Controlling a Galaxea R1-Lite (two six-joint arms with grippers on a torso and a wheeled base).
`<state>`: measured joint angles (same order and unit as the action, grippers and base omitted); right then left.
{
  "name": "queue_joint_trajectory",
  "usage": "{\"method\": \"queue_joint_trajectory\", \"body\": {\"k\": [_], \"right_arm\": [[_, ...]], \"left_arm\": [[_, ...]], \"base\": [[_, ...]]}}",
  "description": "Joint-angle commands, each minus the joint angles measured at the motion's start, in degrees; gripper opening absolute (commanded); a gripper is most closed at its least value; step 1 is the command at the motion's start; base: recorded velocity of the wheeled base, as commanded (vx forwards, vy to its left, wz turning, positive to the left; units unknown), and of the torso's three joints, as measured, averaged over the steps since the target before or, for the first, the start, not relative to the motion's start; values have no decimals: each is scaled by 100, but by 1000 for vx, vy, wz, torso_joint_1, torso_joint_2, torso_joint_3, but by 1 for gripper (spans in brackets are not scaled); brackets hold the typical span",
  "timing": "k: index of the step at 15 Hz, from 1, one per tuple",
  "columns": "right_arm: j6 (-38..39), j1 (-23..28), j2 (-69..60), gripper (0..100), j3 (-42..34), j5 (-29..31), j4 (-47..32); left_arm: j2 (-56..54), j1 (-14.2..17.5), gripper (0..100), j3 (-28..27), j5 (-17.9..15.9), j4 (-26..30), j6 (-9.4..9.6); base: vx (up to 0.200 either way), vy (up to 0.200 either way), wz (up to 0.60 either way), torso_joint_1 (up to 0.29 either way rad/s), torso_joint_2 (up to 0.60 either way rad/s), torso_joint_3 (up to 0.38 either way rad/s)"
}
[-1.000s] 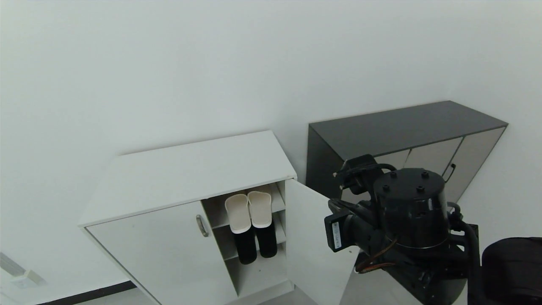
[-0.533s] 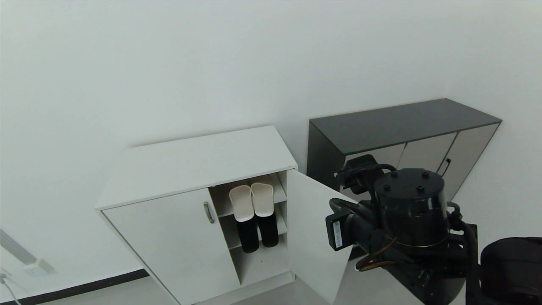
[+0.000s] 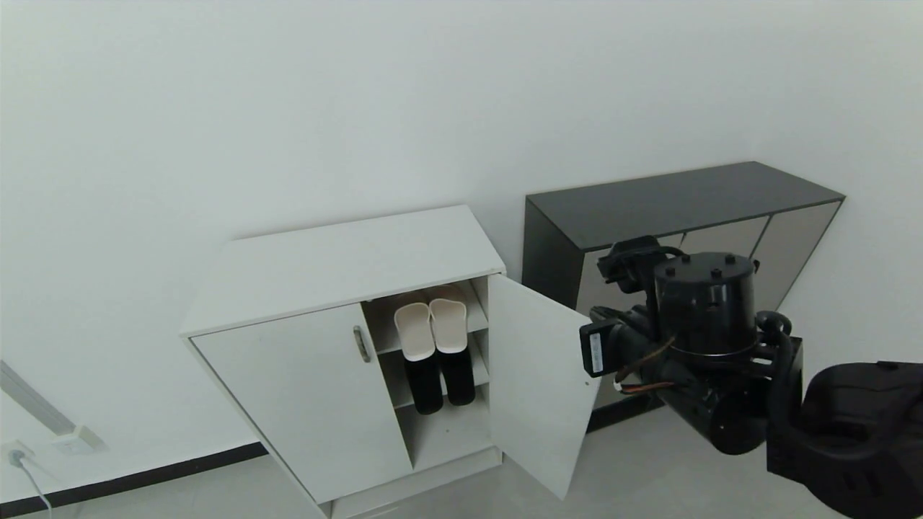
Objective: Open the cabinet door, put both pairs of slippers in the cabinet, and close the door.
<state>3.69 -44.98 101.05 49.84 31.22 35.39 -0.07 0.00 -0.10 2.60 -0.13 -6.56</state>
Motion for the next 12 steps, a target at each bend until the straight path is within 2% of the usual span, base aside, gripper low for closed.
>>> {"method": "queue_joint_trajectory", "body": {"k": [1, 5, 12], "right_arm": [[-18, 737, 442, 0, 598, -292, -50], [53, 1308, 1013, 0, 1222, -503, -269], [518, 1800, 2086, 0, 1872, -1030, -278]], "left_arm": [[7, 0, 0, 1, 4, -4, -3], [7, 0, 0, 1, 4, -4, -3], [7, 0, 0, 1, -5, -4, -3]], "base": [[0, 0, 0, 0, 0, 0], [0, 0, 0, 0, 0, 0], [0, 0, 0, 0, 0, 0]]}}
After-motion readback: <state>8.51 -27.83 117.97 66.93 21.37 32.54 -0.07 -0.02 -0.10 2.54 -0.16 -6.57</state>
